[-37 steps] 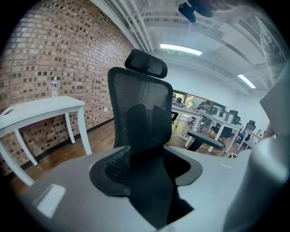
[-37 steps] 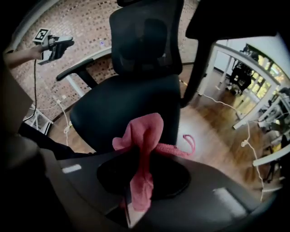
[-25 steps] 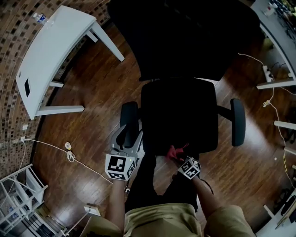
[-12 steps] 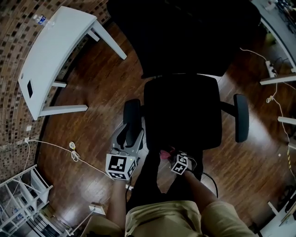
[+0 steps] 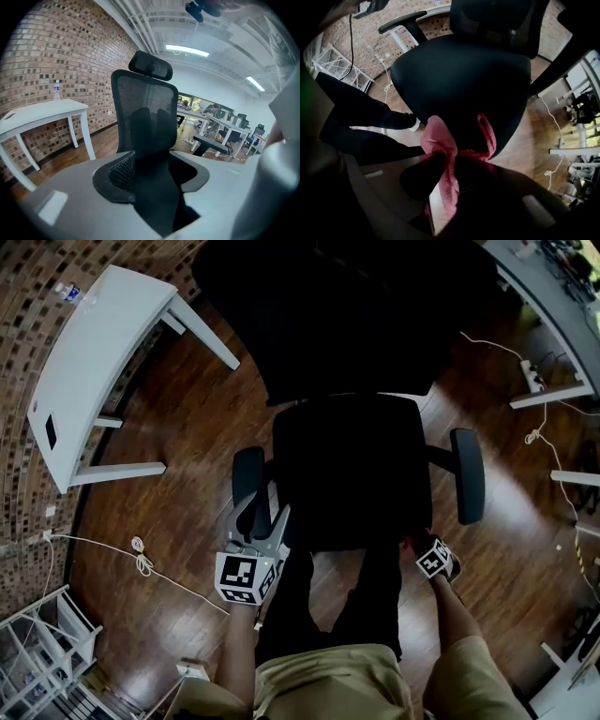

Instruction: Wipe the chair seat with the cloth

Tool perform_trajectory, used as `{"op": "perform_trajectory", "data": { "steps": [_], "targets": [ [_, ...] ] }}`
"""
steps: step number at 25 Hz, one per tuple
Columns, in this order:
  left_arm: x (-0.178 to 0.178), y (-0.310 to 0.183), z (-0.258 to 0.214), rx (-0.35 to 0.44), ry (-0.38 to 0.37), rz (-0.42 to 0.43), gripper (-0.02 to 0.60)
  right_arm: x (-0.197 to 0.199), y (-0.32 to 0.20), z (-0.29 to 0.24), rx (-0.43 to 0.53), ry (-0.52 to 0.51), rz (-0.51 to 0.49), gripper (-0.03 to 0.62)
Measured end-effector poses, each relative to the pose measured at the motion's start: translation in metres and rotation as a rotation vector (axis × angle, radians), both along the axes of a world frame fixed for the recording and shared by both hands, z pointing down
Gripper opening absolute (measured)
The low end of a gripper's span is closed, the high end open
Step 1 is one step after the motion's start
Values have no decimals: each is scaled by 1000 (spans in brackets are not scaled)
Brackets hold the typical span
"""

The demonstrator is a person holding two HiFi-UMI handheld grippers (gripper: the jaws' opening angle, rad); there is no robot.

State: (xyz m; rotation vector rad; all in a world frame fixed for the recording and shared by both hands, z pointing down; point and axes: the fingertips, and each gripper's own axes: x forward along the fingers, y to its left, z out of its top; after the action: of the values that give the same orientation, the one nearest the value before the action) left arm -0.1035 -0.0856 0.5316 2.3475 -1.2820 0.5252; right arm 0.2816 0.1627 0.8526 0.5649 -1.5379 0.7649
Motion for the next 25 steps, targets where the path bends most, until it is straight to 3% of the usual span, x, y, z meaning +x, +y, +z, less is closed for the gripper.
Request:
{"op": "perform_trajectory", "data": {
  "steps": [2,4,7,11,14,19,23,25],
  "targets": [
    [-2,1,-4,4,5,-5,213,2,-4,-5,31,15,35,78],
    [-5,2,-9,15,20,-12,213,-12,-16,-16,85,-22,186,78],
    [-1,9,-22,18,54,-4,213,-86,-50,-68,227,-271,414,78],
    [9,11,-70,92,105,70,213,-181,-124,-186,477,-585,486,77],
    [-1,14,-113,162,118,119,211,-211,-173,-288,684,-741,569,75],
    [-18,38,-189,260,146,100,204,-211,-186,-439,943,-850,459,77],
    [8,63,-239,383,128,75,197,-178,-174,-534,1110,-941,372,77],
    [22,87,-247,406,119,27,196,-167,-151,-558,1131,-1010,316,78]
  ]
}}
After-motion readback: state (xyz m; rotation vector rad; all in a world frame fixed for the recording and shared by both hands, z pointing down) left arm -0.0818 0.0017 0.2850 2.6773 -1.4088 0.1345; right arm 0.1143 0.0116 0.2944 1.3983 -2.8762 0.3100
